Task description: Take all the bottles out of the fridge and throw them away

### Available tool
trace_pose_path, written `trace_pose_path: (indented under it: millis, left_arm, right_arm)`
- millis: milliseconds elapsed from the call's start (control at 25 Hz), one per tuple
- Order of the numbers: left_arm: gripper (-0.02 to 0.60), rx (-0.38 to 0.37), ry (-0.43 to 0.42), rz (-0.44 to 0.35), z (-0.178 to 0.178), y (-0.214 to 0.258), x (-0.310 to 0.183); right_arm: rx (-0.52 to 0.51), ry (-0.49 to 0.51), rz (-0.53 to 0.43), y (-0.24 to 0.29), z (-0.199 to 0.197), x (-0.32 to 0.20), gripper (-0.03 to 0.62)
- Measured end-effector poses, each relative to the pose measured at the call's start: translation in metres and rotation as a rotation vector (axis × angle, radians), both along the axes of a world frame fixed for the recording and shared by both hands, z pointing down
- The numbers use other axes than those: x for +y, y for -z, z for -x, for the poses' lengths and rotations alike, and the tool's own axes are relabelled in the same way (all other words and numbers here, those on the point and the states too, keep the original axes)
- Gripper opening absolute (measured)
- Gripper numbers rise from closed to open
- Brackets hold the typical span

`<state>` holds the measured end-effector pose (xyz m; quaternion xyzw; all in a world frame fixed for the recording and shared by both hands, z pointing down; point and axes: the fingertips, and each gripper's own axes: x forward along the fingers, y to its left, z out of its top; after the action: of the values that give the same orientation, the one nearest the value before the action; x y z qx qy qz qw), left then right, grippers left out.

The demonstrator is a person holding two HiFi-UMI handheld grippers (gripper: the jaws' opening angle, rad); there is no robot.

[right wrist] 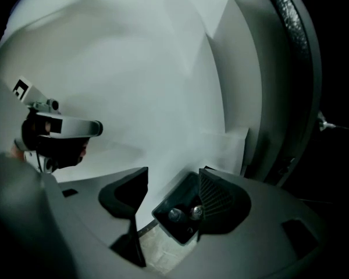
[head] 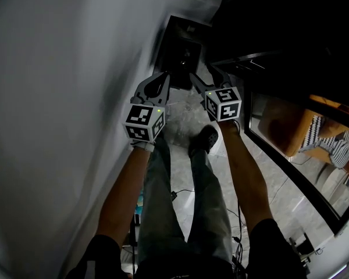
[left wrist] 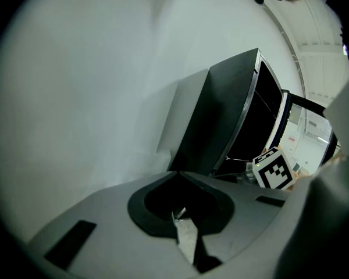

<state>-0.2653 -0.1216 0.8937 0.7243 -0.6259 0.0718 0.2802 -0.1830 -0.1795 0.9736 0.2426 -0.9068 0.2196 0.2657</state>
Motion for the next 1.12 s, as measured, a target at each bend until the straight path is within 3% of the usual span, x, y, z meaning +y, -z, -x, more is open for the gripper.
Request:
trace_pose_path:
  millis: [200, 280, 520, 680, 920, 1120]
  left_arm:
    - [0.006, -0.003, 0.016, -0.005, -0.023, 0.023, 0.012]
    - [0.006, -0.004, 0.021, -0.007, -0.037, 0.038, 0.017]
    - [0.006, 0.078, -0.031, -0.045, -0.113, 0.116, 0.042]
    - [0.006, 0.072, -0.081, -0.090, -0.165, 0.184, 0.033]
    - [0.005, 0.109, -0.120, -0.129, -0.239, 0.272, 0.035]
    - [0.006, 0.068, -0.179, -0.140, -0.277, 0.323, 0.041]
  right_arm:
    - [-0.001, 0.000, -0.064, 0.045, -0.035, 0.027, 0.061]
    - [-0.013, 0.001, -0.073, 0.070, -0.050, 0.037, 0.009]
    - [-0.092, -0.045, -0.042, 0.166, -0.114, 0.068, 0.009]
    - [-0.139, -0.111, -0.055, 0.242, -0.161, 0.057, 0.009]
    - [-0.131, -0.168, -0.113, 0.347, -0.241, 0.065, 0.009]
    - [-0.154, -0.228, -0.131, 0.409, -0.292, 0.072, 0.009]
